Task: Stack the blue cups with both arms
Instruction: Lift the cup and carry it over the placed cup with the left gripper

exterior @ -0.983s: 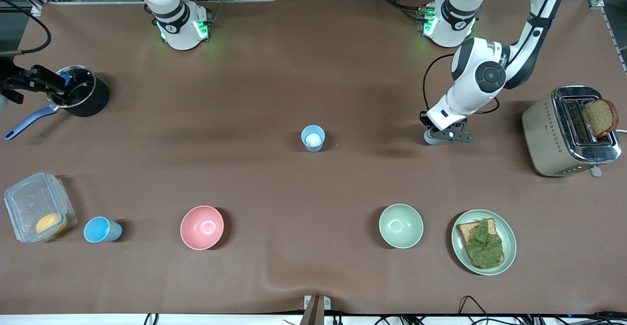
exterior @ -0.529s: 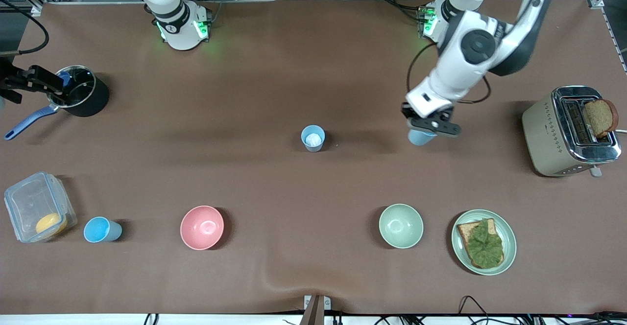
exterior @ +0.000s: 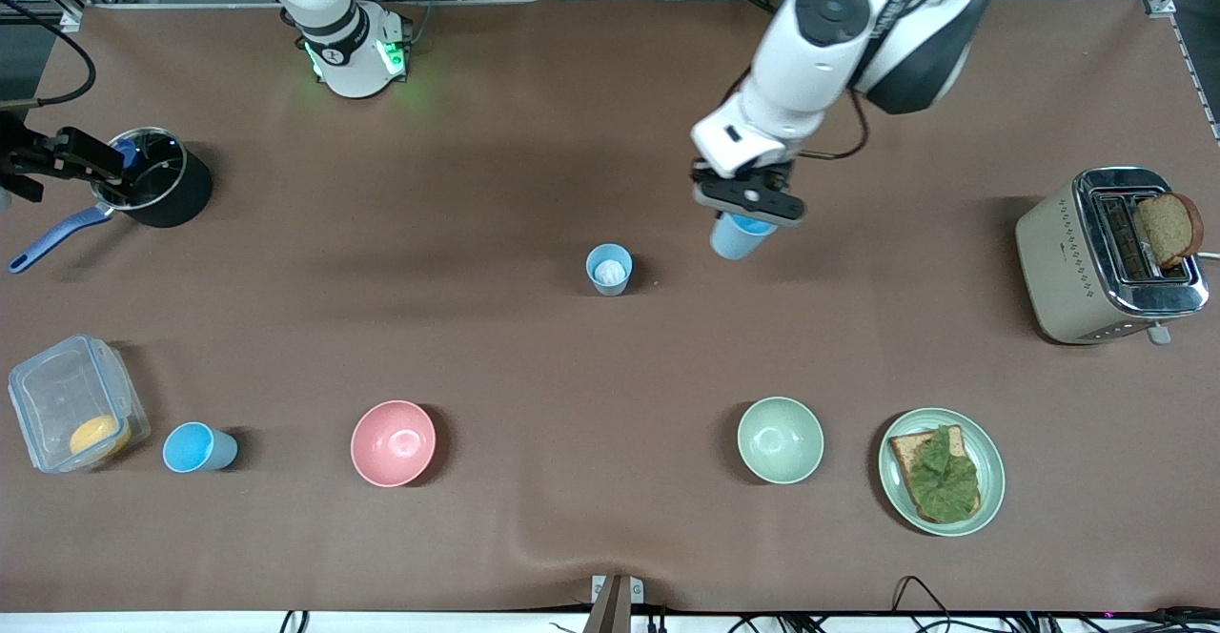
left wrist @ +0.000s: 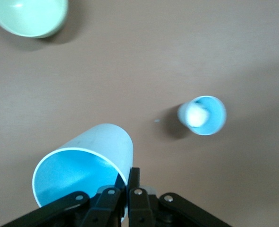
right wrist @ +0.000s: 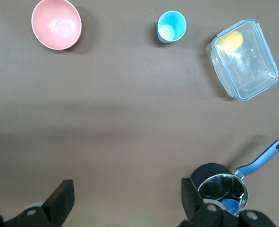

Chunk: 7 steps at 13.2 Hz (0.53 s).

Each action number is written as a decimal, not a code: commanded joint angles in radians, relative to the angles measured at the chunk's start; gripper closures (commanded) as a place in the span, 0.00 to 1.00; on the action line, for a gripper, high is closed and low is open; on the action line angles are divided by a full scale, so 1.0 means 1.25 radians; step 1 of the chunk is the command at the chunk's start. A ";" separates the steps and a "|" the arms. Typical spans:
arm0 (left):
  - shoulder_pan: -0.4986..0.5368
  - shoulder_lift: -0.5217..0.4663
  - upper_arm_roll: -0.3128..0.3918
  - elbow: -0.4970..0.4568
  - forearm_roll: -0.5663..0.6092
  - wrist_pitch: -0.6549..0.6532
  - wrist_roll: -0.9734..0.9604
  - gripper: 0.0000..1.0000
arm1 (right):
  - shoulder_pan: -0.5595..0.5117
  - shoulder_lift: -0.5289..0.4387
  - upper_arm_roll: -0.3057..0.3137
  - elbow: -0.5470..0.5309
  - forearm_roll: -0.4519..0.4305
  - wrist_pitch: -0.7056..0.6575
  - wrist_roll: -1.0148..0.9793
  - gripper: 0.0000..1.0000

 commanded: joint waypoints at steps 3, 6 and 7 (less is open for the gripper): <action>-0.161 0.151 0.089 0.172 0.024 -0.045 -0.099 1.00 | -0.013 -0.008 0.009 -0.010 0.007 0.002 -0.001 0.00; -0.274 0.253 0.174 0.282 0.042 -0.052 -0.171 1.00 | -0.017 -0.007 0.009 -0.010 0.007 0.002 -0.002 0.00; -0.308 0.284 0.202 0.315 0.042 -0.051 -0.196 1.00 | -0.018 -0.007 0.009 -0.010 0.007 0.002 -0.004 0.00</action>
